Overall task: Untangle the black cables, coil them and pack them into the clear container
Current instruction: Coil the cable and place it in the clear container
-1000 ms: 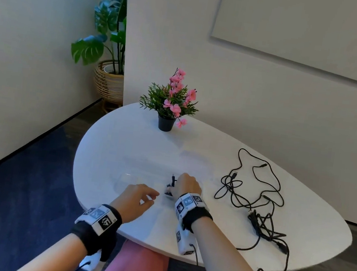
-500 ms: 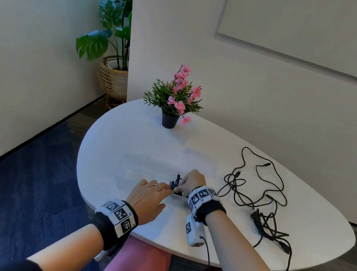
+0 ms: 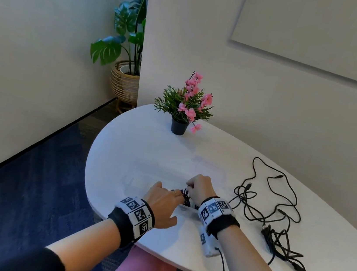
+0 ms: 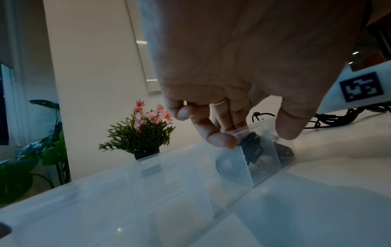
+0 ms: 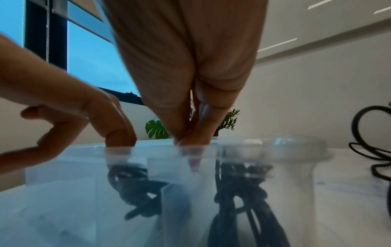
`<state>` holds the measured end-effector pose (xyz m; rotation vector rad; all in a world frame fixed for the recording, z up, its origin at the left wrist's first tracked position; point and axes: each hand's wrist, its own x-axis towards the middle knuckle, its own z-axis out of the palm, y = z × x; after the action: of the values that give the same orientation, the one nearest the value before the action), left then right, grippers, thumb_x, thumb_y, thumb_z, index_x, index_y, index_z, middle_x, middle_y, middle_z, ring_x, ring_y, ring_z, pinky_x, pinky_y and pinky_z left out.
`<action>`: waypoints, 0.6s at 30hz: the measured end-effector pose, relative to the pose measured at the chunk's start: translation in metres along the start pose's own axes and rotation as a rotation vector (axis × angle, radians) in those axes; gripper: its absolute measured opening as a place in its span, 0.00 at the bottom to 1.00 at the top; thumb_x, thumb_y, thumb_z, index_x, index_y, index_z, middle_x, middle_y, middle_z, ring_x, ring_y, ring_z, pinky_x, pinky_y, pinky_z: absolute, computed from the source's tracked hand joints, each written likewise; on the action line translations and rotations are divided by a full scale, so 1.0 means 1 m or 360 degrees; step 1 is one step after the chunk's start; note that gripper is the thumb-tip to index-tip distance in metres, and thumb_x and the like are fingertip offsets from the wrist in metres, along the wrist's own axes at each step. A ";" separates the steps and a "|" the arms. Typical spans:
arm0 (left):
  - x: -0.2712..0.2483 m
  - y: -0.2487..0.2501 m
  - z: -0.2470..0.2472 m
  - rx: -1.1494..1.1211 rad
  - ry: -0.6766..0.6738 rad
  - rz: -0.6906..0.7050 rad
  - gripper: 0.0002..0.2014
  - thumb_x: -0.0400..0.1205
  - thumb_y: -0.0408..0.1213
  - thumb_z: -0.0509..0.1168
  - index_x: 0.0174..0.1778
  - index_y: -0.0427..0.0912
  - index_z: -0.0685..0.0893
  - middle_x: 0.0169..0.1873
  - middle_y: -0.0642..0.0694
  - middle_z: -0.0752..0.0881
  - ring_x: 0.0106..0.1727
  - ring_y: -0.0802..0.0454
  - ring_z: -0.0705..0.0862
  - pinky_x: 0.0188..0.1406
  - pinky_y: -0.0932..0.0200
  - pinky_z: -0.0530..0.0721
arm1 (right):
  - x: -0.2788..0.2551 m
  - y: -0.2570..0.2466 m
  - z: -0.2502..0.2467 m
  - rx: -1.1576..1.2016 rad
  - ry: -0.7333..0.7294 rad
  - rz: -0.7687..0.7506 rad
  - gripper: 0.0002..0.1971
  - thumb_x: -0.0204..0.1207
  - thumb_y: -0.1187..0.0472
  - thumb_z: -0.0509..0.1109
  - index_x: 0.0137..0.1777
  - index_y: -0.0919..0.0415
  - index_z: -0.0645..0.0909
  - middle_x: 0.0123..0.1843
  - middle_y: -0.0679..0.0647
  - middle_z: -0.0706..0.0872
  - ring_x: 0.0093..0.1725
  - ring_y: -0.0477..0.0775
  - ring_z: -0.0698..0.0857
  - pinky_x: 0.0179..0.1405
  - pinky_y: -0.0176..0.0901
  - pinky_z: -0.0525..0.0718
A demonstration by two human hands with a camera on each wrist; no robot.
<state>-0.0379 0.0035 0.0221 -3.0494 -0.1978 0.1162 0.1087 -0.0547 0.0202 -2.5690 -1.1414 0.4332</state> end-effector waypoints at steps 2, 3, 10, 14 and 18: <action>0.003 0.000 -0.001 0.0041 -0.0009 0.0017 0.24 0.79 0.54 0.57 0.67 0.45 0.73 0.65 0.48 0.78 0.49 0.43 0.85 0.50 0.49 0.69 | 0.001 0.003 -0.003 -0.0050 0.0013 0.0016 0.09 0.74 0.72 0.68 0.52 0.75 0.83 0.54 0.67 0.86 0.55 0.65 0.85 0.53 0.50 0.85; 0.004 0.000 -0.001 0.0048 -0.0013 0.0024 0.24 0.79 0.55 0.57 0.66 0.45 0.74 0.65 0.48 0.79 0.49 0.43 0.85 0.49 0.50 0.68 | 0.001 0.007 -0.004 -0.0097 0.0056 -0.0015 0.04 0.74 0.71 0.68 0.47 0.69 0.80 0.48 0.62 0.84 0.49 0.63 0.85 0.45 0.48 0.84; 0.005 -0.001 0.003 0.0019 0.0039 0.0036 0.24 0.78 0.56 0.58 0.65 0.46 0.76 0.63 0.50 0.81 0.47 0.44 0.86 0.48 0.51 0.68 | -0.004 0.007 0.004 -0.0886 0.0026 -0.0220 0.06 0.73 0.69 0.67 0.48 0.61 0.79 0.61 0.58 0.71 0.54 0.62 0.71 0.47 0.50 0.69; 0.003 -0.001 0.004 -0.0020 0.0076 0.0015 0.24 0.77 0.55 0.58 0.65 0.47 0.76 0.64 0.51 0.81 0.46 0.44 0.86 0.48 0.51 0.69 | 0.001 0.012 0.011 -0.0994 -0.0091 -0.0088 0.07 0.72 0.63 0.66 0.47 0.60 0.85 0.67 0.57 0.65 0.65 0.62 0.66 0.59 0.55 0.68; 0.001 -0.002 0.008 -0.0083 0.0110 -0.0003 0.22 0.79 0.53 0.57 0.67 0.49 0.75 0.65 0.52 0.80 0.49 0.45 0.85 0.49 0.51 0.68 | 0.000 0.015 -0.002 -0.0699 -0.0124 -0.0063 0.09 0.76 0.55 0.66 0.47 0.57 0.87 0.62 0.54 0.70 0.62 0.59 0.70 0.60 0.53 0.72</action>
<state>-0.0382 0.0059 0.0141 -3.0990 -0.2016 0.0051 0.1196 -0.0650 0.0163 -2.9117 -1.4498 0.3011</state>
